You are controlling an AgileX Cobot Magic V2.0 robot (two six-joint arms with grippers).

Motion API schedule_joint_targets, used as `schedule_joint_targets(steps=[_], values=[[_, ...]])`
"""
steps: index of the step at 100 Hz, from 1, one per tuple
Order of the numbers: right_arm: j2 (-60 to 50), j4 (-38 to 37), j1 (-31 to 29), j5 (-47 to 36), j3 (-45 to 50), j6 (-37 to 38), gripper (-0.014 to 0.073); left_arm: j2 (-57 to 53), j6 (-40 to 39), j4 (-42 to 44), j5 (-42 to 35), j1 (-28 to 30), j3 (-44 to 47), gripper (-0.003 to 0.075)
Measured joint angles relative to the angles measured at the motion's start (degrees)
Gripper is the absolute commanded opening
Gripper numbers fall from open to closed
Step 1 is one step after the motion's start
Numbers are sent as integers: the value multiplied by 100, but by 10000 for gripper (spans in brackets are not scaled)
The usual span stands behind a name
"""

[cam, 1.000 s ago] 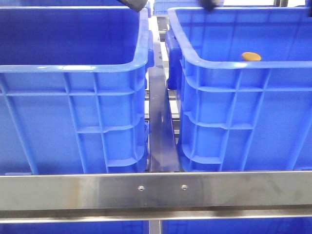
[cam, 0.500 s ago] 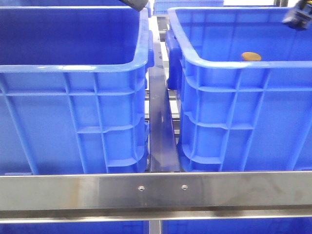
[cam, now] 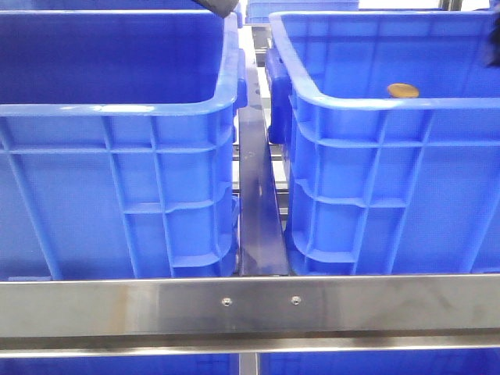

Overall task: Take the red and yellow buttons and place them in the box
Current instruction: 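Lower the red button beside the yellow one and open the right gripper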

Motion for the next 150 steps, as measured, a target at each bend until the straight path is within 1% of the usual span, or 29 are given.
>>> schedule_joint_targets(steps=[13, 42, 65, 82, 85, 92, 104, 114, 131, 150], values=[[497, 160, 43, -61, -246, -233, 255, 0, 0, 0, 0, 0, 0, 670], [1400, 275, 43, -138, -619, -439, 255, 0, 0, 0, 0, 0, 0, 670], [1758, 412, 43, -138, -707, -459, 255, 0, 0, 0, 0, 0, 0, 670], [1804, 505, 43, -117, -728, -459, 263, 0, 0, 0, -10, 0, 0, 670], [1804, 505, 43, -117, -728, -459, 279, 0, 0, 0, -10, 0, 0, 670], [1804, 505, 43, -117, -728, -459, 350, 0, 0, 0, -10, 0, 0, 670], [1826, 508, 43, -112, -728, -459, 510, 0, 0, 0, -10, 0, 0, 670], [1826, 508, 43, -112, -728, -464, 583, 0, 0, 0, -10, 0, 0, 670], [1760, 508, 43, -123, -728, -464, 579, 0, 0, -14, -10, 0, 0, 670], [1367, 508, 33, -123, -678, -464, 579, 0, 0, -18, -10, 0, 0, 670]])
